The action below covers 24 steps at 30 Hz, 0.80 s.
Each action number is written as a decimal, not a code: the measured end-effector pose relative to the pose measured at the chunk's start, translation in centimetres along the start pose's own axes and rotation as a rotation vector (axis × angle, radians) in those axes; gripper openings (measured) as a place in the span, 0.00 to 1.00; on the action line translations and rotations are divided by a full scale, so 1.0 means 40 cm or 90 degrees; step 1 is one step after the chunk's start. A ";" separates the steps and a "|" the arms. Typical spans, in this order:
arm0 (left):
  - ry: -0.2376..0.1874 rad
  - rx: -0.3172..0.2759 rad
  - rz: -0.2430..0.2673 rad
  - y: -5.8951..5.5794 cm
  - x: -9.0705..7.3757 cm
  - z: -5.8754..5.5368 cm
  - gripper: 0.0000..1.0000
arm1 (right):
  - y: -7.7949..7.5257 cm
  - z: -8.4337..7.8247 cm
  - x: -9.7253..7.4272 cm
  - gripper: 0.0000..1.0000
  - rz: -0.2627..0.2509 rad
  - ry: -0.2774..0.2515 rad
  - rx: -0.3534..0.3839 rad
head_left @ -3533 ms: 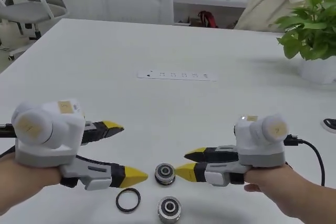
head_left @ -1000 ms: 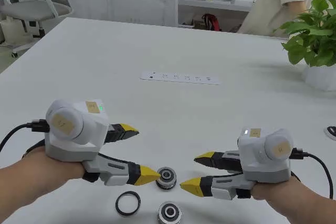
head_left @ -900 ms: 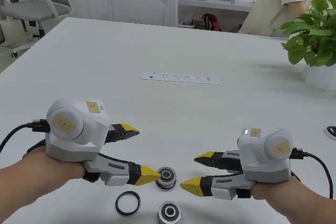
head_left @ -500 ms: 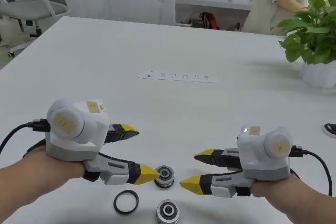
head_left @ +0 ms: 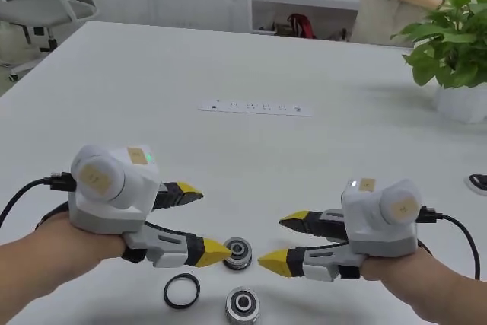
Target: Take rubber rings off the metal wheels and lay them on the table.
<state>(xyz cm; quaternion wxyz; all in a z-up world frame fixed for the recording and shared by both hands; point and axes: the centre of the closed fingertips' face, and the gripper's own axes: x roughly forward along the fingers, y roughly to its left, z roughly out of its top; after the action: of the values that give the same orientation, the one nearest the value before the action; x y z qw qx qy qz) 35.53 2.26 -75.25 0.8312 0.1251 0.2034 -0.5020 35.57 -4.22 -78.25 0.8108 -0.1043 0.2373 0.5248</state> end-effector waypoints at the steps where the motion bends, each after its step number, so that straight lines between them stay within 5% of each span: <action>1: 0.001 0.000 -0.001 -0.001 0.001 0.000 0.62 | 0.000 -0.001 0.000 0.46 0.000 0.001 -0.001; 24: 0.017 -0.003 -0.017 -0.009 0.034 -0.017 0.57 | -0.007 -0.008 0.004 0.46 -0.003 0.001 0.000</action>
<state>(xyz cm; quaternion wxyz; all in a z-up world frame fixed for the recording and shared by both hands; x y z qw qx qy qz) 35.63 1.31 -76.47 0.8219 0.1271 0.2170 -0.5112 35.81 -4.34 -78.63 0.8118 -0.1053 0.2377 0.5229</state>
